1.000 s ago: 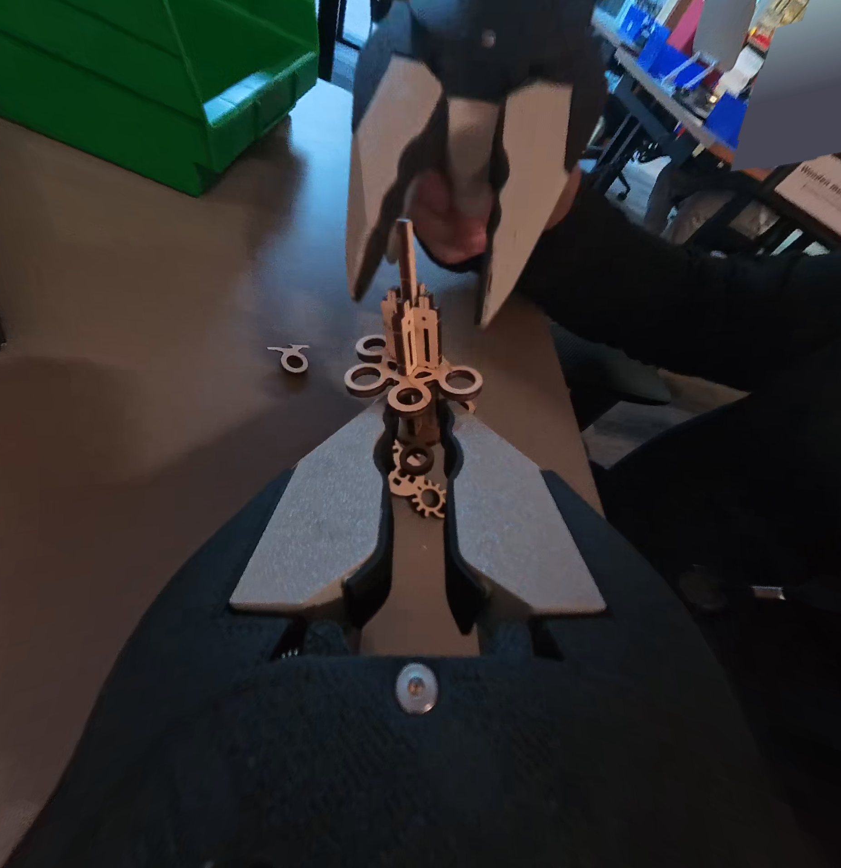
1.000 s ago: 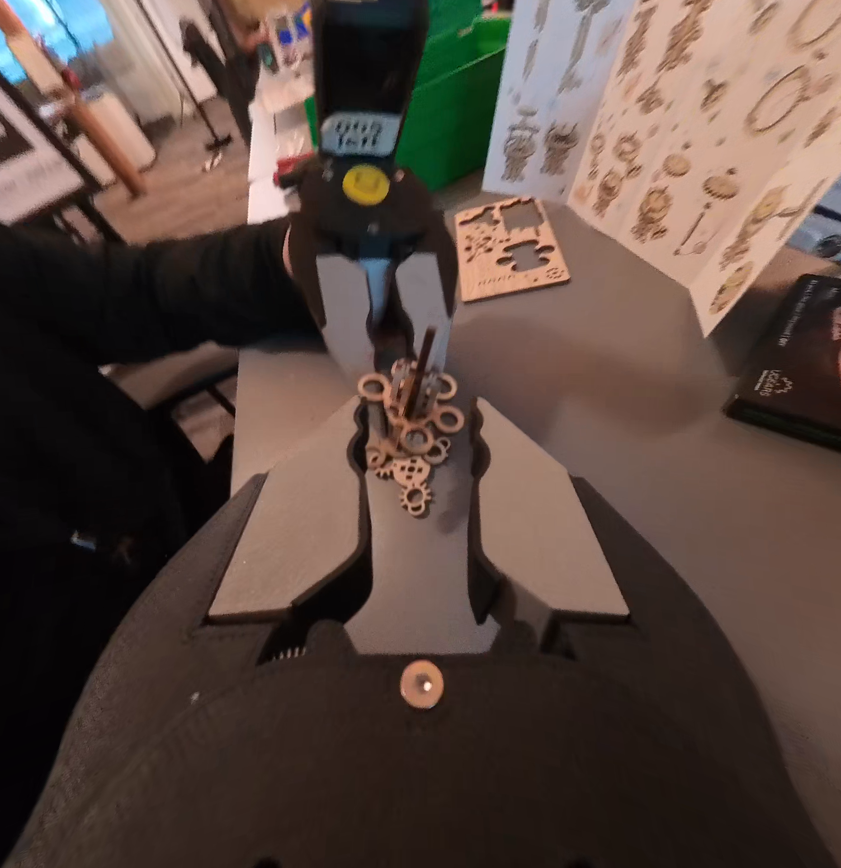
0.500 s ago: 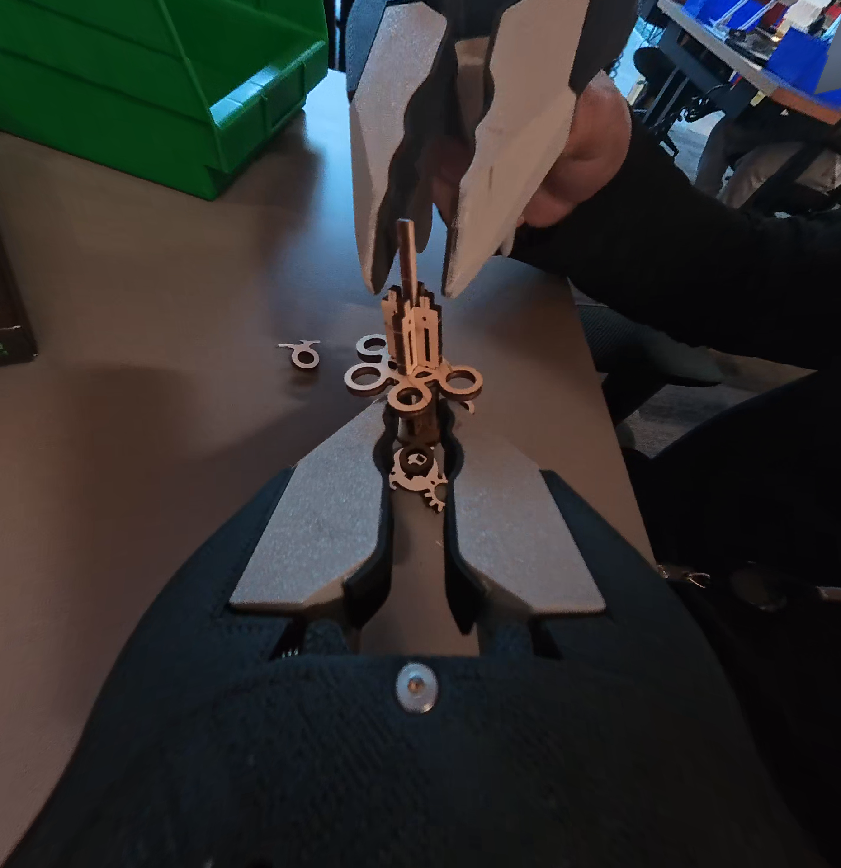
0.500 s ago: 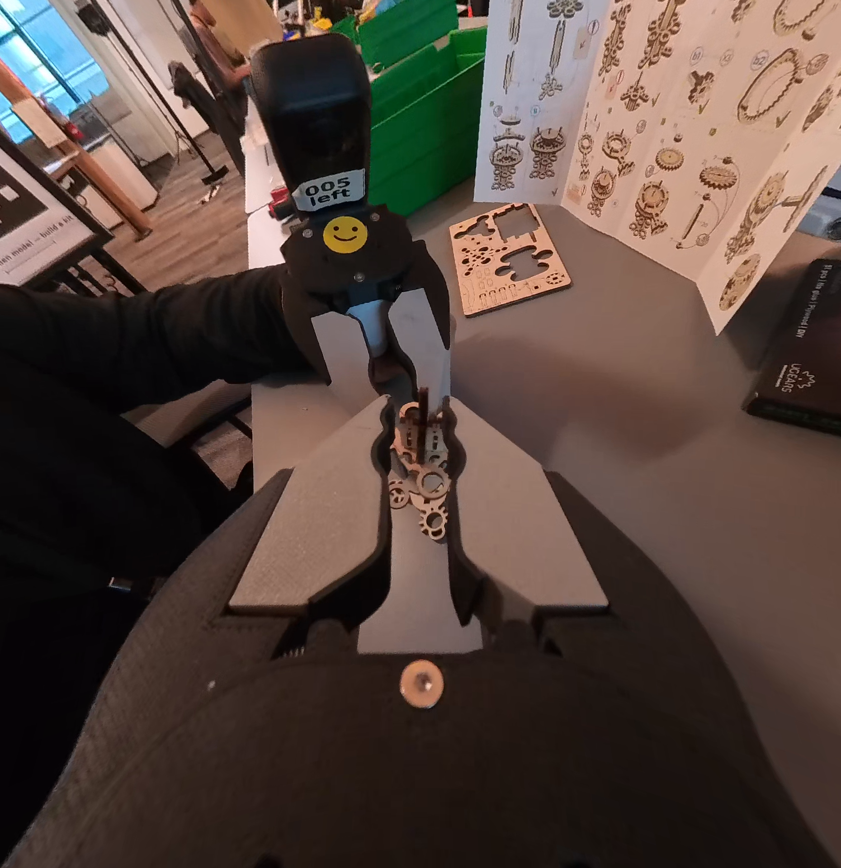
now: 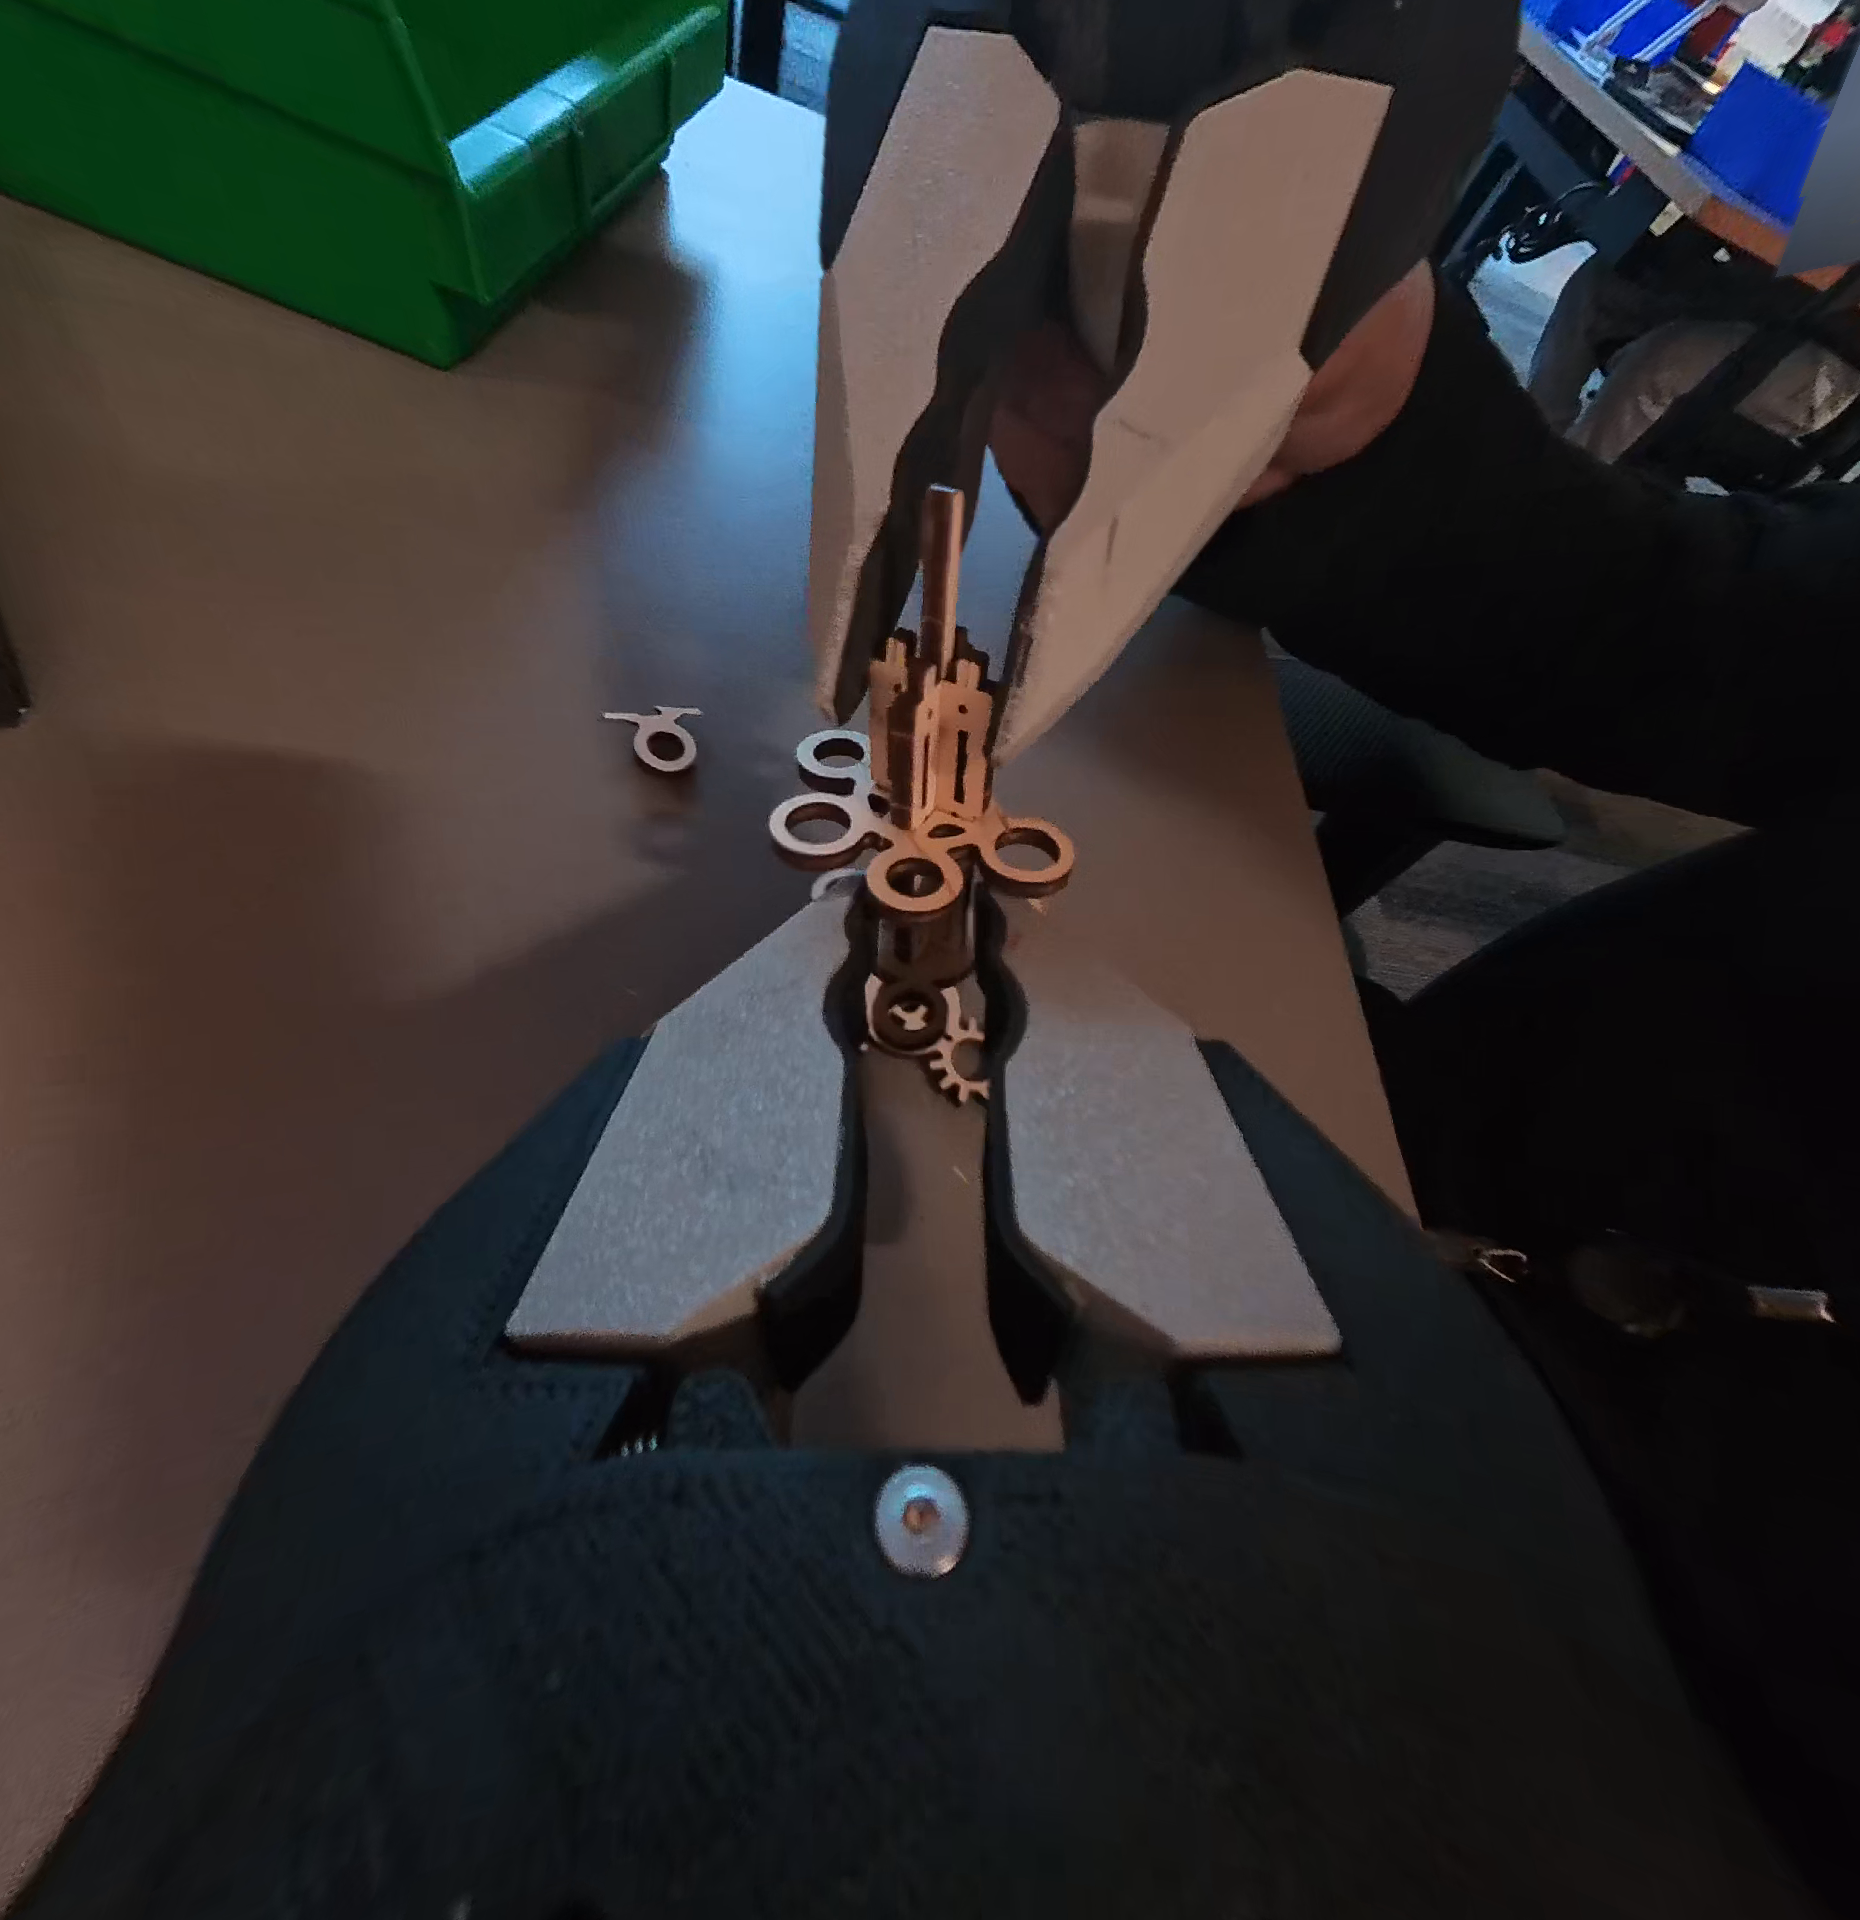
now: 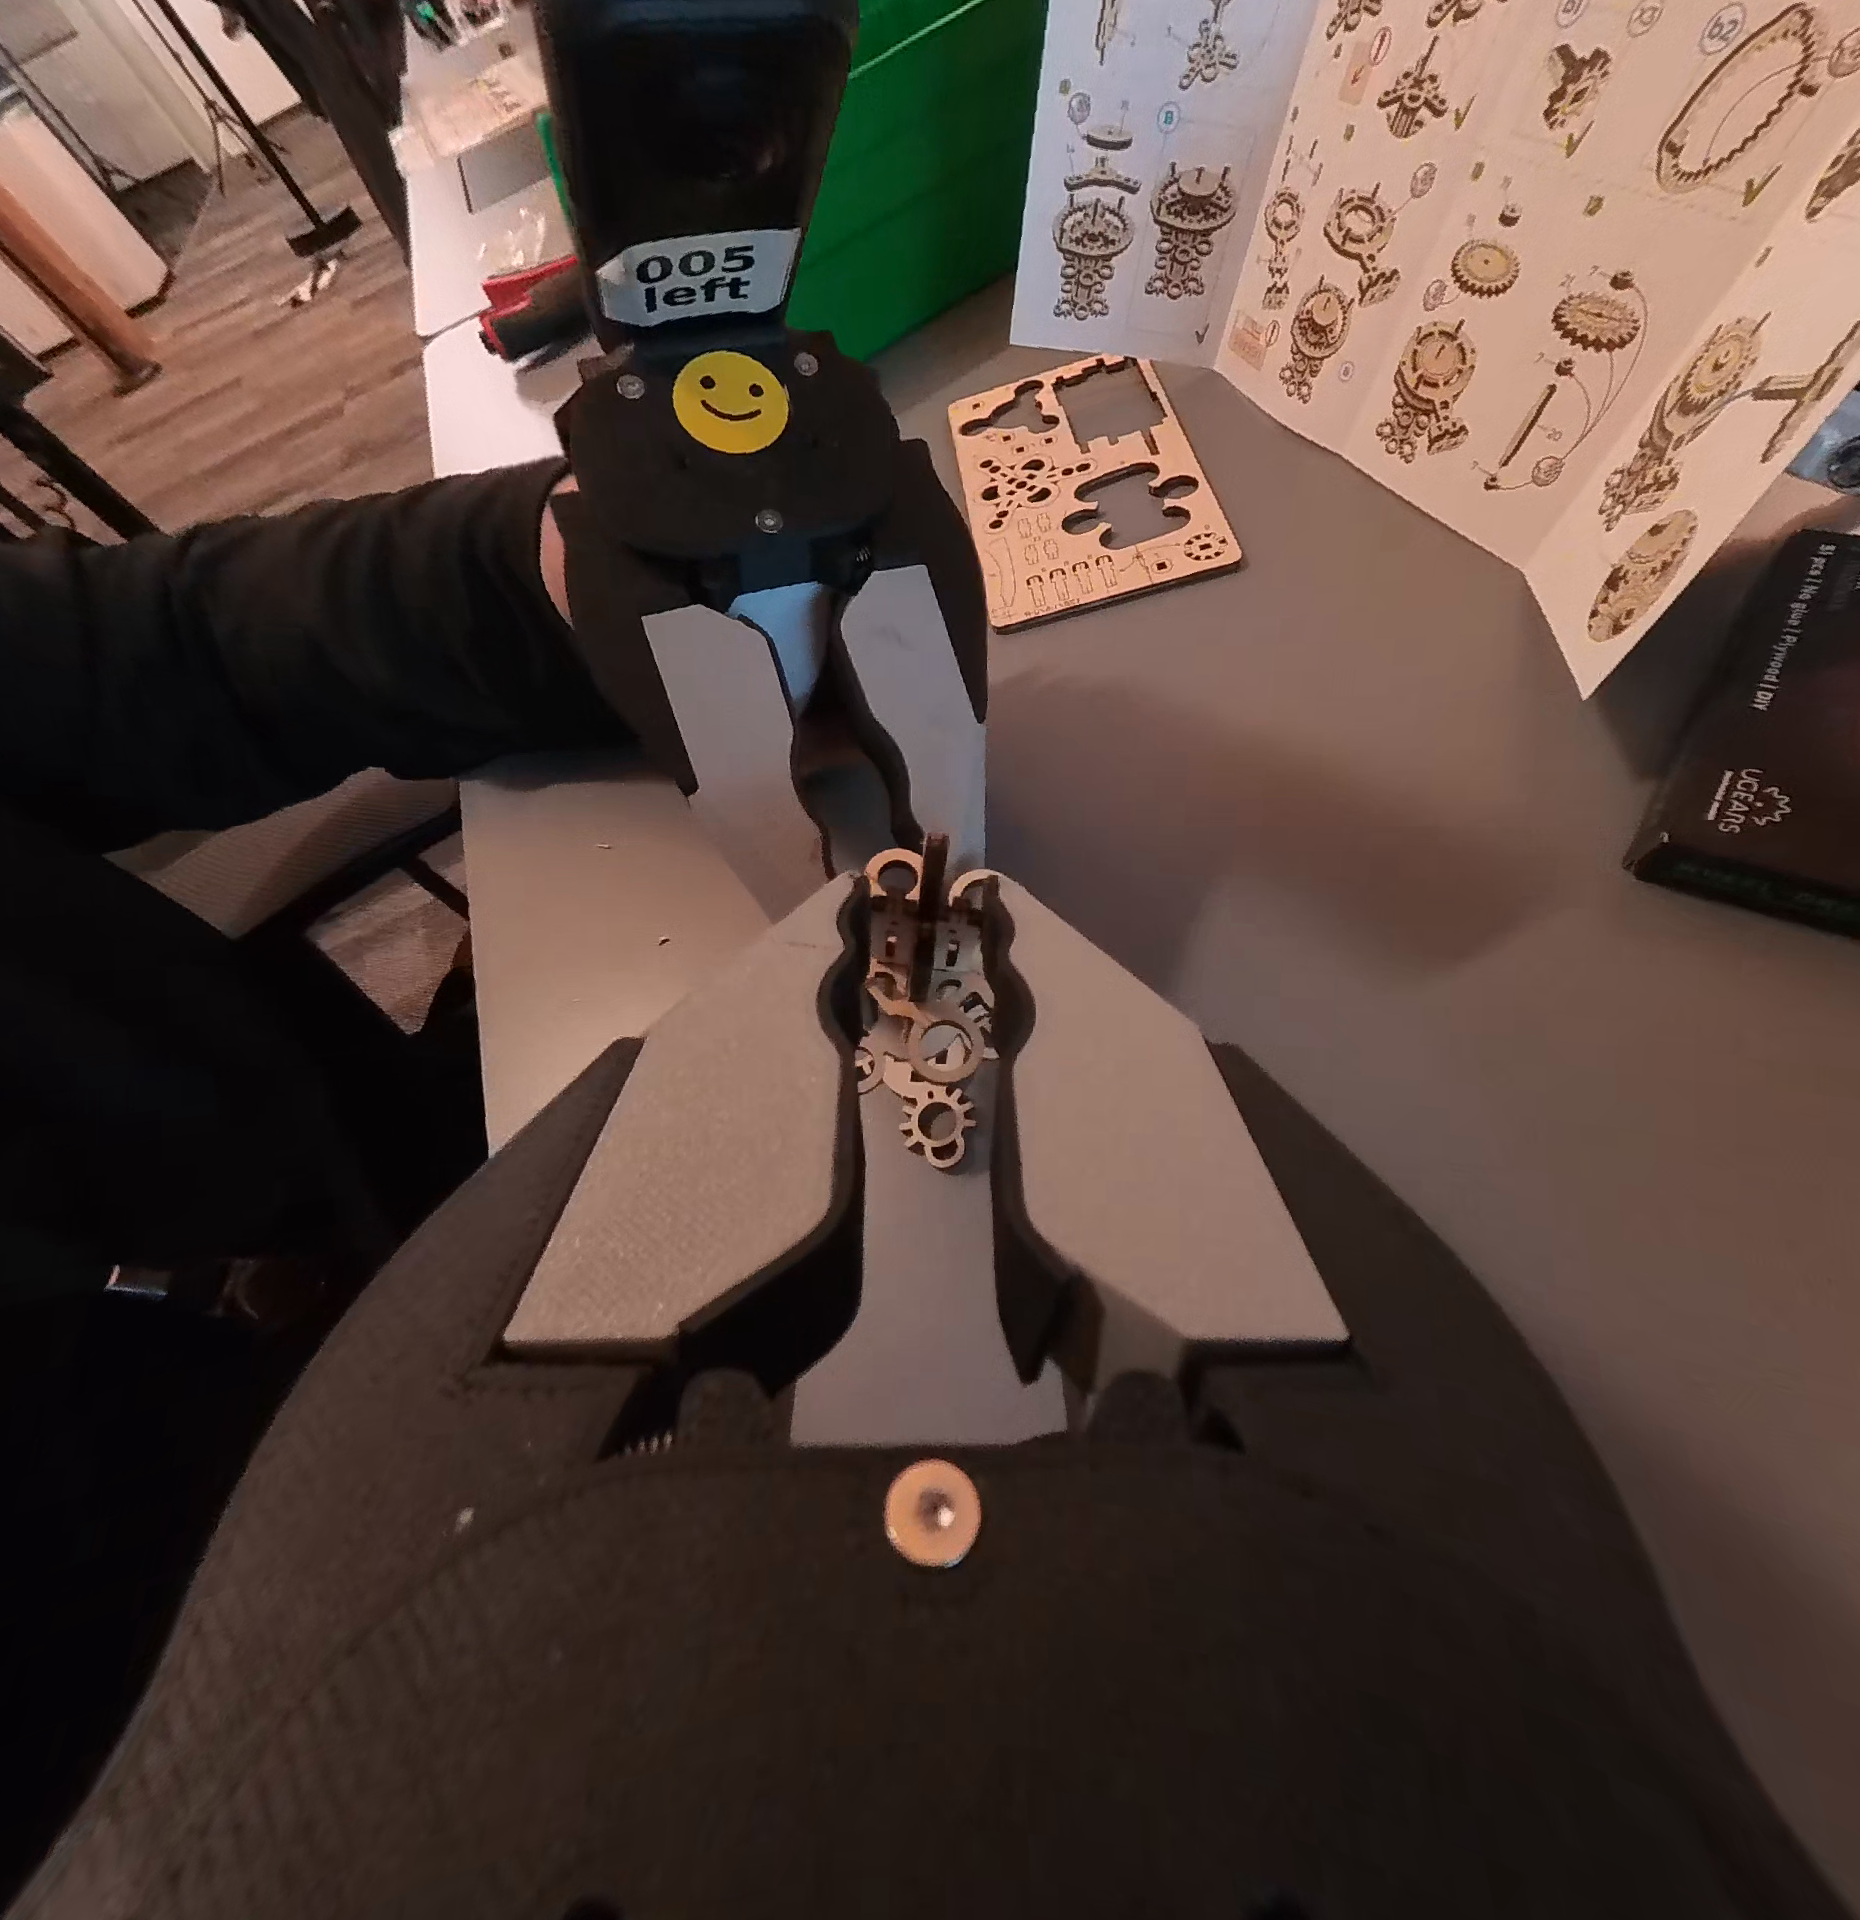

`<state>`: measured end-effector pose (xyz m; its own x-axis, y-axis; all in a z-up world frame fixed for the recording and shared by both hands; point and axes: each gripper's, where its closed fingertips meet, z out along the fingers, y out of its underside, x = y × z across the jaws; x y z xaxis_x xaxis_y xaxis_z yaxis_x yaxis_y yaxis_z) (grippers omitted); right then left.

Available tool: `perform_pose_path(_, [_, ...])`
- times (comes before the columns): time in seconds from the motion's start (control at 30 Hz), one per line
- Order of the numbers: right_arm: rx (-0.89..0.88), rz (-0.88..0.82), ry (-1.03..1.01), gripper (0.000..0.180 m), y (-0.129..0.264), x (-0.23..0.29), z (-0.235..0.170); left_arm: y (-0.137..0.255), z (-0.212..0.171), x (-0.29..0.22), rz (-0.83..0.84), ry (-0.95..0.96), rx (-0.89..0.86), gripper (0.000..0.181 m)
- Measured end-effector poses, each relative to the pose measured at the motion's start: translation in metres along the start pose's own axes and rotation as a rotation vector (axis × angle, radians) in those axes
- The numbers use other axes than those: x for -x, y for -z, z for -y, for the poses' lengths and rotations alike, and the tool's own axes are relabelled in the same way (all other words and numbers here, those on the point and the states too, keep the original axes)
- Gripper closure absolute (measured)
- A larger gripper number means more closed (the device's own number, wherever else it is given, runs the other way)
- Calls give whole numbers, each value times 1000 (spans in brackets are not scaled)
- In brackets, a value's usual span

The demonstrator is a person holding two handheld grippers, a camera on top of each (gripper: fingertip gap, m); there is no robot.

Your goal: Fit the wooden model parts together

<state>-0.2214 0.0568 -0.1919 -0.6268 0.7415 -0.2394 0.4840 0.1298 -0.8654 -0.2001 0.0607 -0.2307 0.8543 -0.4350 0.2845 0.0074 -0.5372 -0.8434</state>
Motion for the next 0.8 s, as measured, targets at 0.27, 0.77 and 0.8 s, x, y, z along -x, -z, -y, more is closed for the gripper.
perform_pose_path(0.27, [24,-27,-5,163,-5,1,-8,21,-20,-3,-5,-36,116,154])
perform_pose_path(0.77, [65,-77,37,163,-11,2,-14,38,-11,10,67,-50,75,160])
perform_pose_path(0.8, [74,-85,49,163,-12,2,-14,38,-11,10,69,-50,73,160])
